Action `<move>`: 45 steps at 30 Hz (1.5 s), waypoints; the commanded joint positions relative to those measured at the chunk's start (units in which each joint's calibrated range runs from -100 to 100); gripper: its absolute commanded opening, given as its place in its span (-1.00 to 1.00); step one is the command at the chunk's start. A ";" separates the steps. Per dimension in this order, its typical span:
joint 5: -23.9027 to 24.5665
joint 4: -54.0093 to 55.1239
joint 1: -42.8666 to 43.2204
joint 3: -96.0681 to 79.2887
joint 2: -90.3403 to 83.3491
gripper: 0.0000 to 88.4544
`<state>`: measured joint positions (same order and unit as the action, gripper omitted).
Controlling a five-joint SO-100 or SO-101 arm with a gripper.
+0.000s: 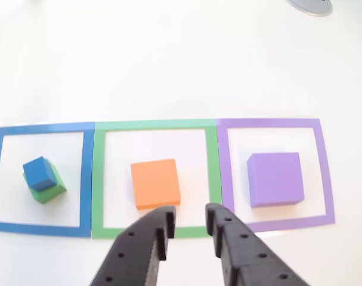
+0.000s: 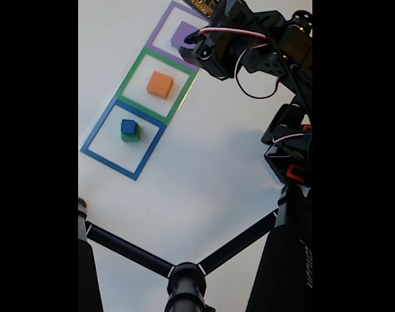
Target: Tower of hanoi
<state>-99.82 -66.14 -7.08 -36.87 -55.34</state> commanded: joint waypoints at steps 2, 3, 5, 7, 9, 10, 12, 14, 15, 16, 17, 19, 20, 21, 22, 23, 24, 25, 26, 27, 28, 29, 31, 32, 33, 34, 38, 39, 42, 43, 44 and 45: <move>-0.18 -20.98 2.48 19.42 -2.19 -0.96; -0.18 -23.65 3.25 21.97 -2.19 -0.96; -0.18 -28.19 4.97 26.60 -2.03 -0.96; -0.18 -31.27 6.89 29.51 -2.03 -0.96; -0.18 -32.89 9.00 30.42 -2.27 -0.96; -0.18 -33.05 10.05 30.42 -2.43 -0.96; -0.18 -33.29 11.97 30.51 -2.67 -0.96; -0.18 -33.61 13.60 30.24 -3.00 -0.95; -0.18 -33.61 14.27 29.69 -3.32 -0.93; -0.18 -33.61 14.75 29.06 -3.56 -0.92; -0.18 -33.53 15.33 27.97 -4.05 -0.91; -0.18 -32.56 16.38 25.51 -5.10 -0.88; -0.18 -31.59 16.86 24.06 -5.66 -0.79; -0.18 -30.54 17.43 22.42 -6.39 -0.72; -0.18 -29.48 18.11 20.87 -6.95 -0.66; -0.18 -28.19 18.68 19.42 -7.44 -0.61; -0.18 -26.49 19.26 17.42 -7.92 -0.57; -0.18 -24.55 19.74 15.42 -8.41 -0.54; -0.18 -22.28 20.02 13.06 -8.89 -0.50; -0.18 -20.01 20.31 10.78 -9.21 -0.48; -0.18 -17.26 20.31 7.97 -9.54 -0.46; -0.18 -14.59 20.31 5.51 -9.62 -0.40; -0.18 -8.92 19.83 0.42 -9.62 -0.27; -0.18 -5.60 19.64 -2.31 -9.62 -0.27; -0.18 -2.68 19.45 -4.67 -9.54 -0.25; -0.18 0.56 19.26 -7.31 -9.46 -0.23; -0.18 13.03 18.59 -16.40 -8.57 -0.13; -0.18 15.21 18.49 -17.85 -8.25 -0.13; -0.18 18.21 19.06 -19.03 -6.63 -0.11; -0.18 18.69 19.35 -19.03 -5.90 -0.10; -0.18 19.34 19.74 -19.03 -5.26 -0.09; -0.18 20.56 20.12 -19.49 -4.61 -0.08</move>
<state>-100.00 -49.86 12.00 -56.09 -62.01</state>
